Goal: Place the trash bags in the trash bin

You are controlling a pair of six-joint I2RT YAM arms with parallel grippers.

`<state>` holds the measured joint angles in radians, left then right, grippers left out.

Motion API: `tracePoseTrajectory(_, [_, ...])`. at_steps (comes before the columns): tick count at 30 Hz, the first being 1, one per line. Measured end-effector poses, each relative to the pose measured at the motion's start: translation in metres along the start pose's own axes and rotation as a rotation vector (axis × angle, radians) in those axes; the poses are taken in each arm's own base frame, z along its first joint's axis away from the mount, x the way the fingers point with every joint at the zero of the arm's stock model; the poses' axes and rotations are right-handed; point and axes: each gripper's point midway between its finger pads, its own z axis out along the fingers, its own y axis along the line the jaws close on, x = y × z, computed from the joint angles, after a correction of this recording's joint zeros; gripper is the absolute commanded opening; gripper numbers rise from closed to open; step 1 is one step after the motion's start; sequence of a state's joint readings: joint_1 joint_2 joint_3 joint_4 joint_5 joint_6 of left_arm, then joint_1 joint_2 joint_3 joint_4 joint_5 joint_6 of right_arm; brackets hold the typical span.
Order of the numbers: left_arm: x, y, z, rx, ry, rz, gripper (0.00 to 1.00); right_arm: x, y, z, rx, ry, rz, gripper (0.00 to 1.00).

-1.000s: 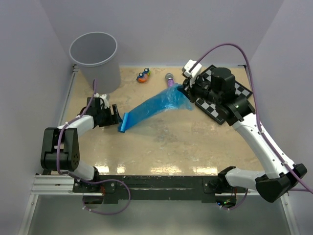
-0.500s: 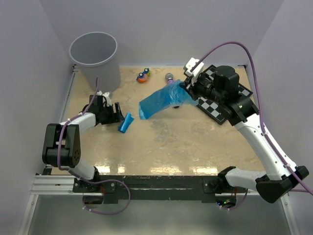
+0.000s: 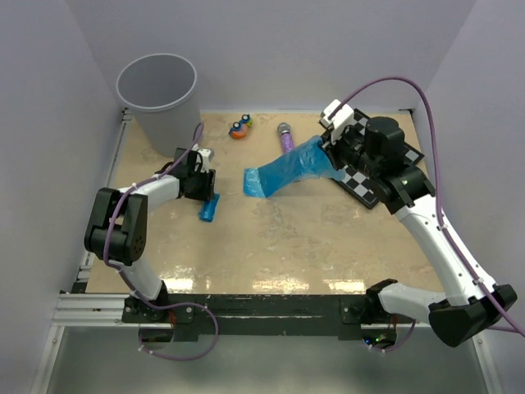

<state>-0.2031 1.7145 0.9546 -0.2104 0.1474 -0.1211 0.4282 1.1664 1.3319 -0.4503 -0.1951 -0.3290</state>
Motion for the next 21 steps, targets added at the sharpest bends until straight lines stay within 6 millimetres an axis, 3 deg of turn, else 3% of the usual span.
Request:
tracePoseTrajectory(4, [-0.001,0.007,0.003,-0.021,0.025,0.064,0.16,0.003,-0.004,-0.006,0.022,-0.004,0.005,0.00])
tracePoseTrajectory(8, [-0.002,0.015,0.001,-0.035,0.056,0.125,0.04,0.001,-0.008,-0.010,0.044,-0.014,0.002,0.00])
tracePoseTrajectory(10, [-0.002,0.027,-0.002,-0.051,0.061,0.128,0.03,0.001,-0.009,-0.011,0.050,-0.019,0.001,0.00])
tracePoseTrajectory(14, [-0.001,0.088,-0.018,-0.164,0.068,0.092,0.00,0.005,-0.008,-0.010,0.054,-0.019,0.002,0.00])
tracePoseTrajectory(16, [-0.004,0.132,-0.032,-0.252,0.064,0.068,0.00,0.007,-0.008,-0.008,0.054,-0.019,0.002,0.00])
tracePoseTrajectory(20, [-0.033,0.202,-0.064,-0.418,-0.005,0.074,0.00,0.010,-0.008,-0.006,0.056,-0.019,0.005,0.00])
tracePoseTrajectory(21, [-0.035,0.206,-0.066,-0.430,-0.011,0.076,0.00,0.010,-0.008,-0.005,0.056,-0.020,0.006,0.00])
